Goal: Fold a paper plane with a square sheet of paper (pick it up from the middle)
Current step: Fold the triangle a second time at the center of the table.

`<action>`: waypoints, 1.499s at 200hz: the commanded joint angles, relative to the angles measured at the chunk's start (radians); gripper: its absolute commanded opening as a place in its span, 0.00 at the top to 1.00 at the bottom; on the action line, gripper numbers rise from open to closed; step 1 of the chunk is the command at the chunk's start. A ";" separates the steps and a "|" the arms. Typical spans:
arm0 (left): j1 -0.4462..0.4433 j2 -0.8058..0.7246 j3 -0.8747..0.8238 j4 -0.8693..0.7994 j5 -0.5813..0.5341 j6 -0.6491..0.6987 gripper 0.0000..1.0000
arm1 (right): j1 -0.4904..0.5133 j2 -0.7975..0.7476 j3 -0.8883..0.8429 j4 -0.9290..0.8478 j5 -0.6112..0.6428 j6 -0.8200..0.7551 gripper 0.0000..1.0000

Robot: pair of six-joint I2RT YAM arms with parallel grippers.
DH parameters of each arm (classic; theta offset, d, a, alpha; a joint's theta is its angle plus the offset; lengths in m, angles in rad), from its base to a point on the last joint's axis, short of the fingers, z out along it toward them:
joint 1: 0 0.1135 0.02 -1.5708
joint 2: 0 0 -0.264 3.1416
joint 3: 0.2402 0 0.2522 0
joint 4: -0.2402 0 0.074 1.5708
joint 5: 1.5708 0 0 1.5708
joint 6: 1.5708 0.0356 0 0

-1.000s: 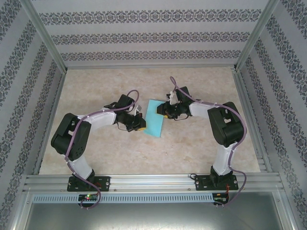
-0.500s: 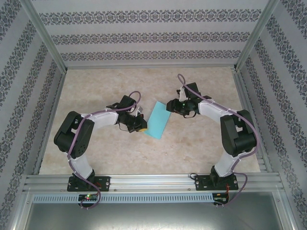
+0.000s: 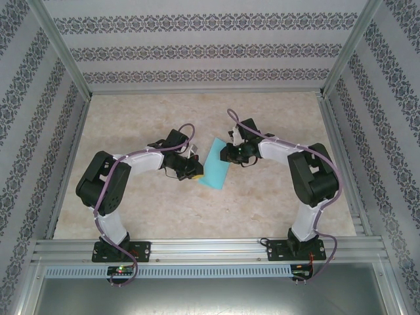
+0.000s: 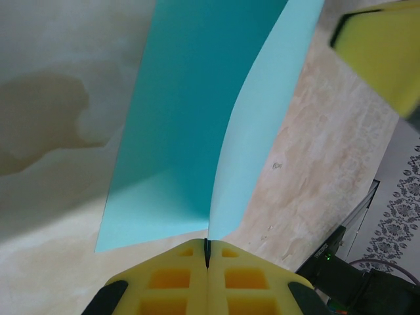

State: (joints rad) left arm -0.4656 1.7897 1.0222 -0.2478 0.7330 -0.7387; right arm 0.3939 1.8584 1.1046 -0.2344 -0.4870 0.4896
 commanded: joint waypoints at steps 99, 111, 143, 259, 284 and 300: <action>-0.024 0.066 0.091 -0.044 0.018 0.017 0.95 | 0.014 0.106 0.067 -0.038 -0.006 -0.060 0.89; -0.027 0.074 0.101 -0.047 0.018 0.018 0.95 | 0.013 0.111 0.067 -0.038 -0.008 -0.061 0.90; -0.033 0.095 0.133 -0.056 0.019 0.019 0.95 | 0.013 0.121 0.072 -0.038 -0.014 -0.067 0.91; -0.056 0.194 0.256 -0.085 0.025 0.027 0.95 | 0.011 0.124 0.073 -0.034 -0.037 -0.072 0.93; -0.059 0.215 0.272 -0.086 0.025 0.027 0.95 | 0.010 0.123 0.070 -0.030 -0.039 -0.071 0.93; -0.063 0.226 0.280 -0.082 0.027 0.027 0.95 | 0.011 0.123 0.069 -0.027 -0.042 -0.070 0.93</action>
State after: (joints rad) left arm -0.5117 1.9934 1.2743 -0.3038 0.7490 -0.7341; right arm 0.3958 1.9610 1.1587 -0.2546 -0.5064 0.4377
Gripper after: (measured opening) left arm 0.065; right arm 0.076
